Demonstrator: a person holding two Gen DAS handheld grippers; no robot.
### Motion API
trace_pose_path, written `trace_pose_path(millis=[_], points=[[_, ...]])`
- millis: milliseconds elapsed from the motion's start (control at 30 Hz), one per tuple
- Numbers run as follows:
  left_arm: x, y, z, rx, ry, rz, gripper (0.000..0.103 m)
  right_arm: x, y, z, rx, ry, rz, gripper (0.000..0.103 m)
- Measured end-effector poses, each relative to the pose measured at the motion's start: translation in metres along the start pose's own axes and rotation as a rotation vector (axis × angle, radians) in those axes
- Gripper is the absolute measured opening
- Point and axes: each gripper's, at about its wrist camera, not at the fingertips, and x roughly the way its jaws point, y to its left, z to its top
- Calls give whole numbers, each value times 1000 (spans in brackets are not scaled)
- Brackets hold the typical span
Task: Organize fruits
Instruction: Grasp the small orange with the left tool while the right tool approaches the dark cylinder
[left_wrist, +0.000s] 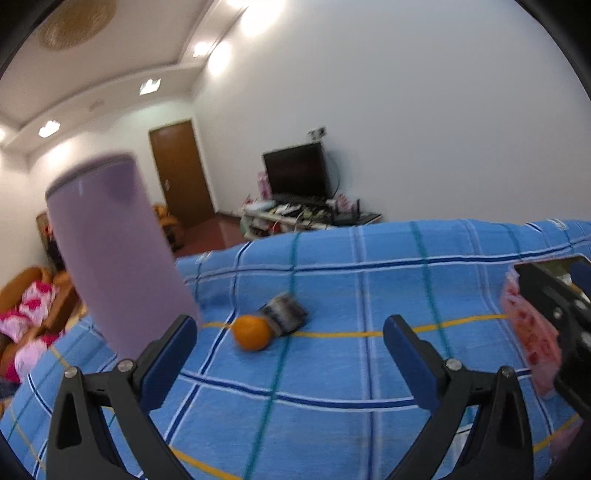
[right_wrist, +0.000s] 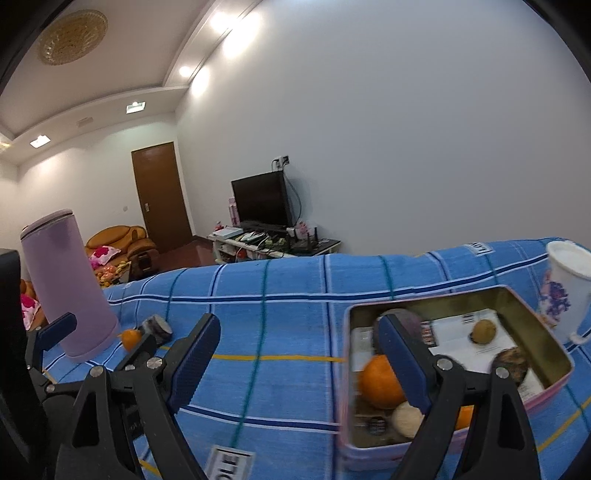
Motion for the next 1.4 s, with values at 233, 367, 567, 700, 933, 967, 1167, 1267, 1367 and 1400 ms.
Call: trace_pose_path(millis=[233, 367, 567, 700, 933, 967, 1167, 1267, 1367, 1400], points=[[37, 49, -8, -114, 153, 55, 103, 21, 29, -2, 47, 33, 44, 88], [50, 70, -13, -163, 243, 57, 103, 35, 52, -4, 53, 66, 60, 88], [54, 74, -6, -118, 253, 24, 102, 32, 56, -7, 50, 65, 119, 88], [70, 55, 5, -54, 251, -23, 99, 33, 46, -9, 100, 91, 149, 88], [115, 44, 4, -52, 356, -60, 78, 36, 39, -12, 146, 122, 172, 88], [119, 47, 2, -68, 365, -71, 76, 37, 38, -12, 146, 126, 175, 88], [132, 63, -4, -178, 428, -144, 57, 40, 43, -12, 132, 142, 189, 88], [129, 62, -5, -177, 417, -154, 42, 40, 44, -12, 128, 144, 191, 88], [123, 65, -5, -192, 394, -147, 42, 42, 46, -11, 124, 151, 194, 88], [119, 67, -5, -200, 379, -144, 42, 43, 46, -11, 123, 156, 196, 88]])
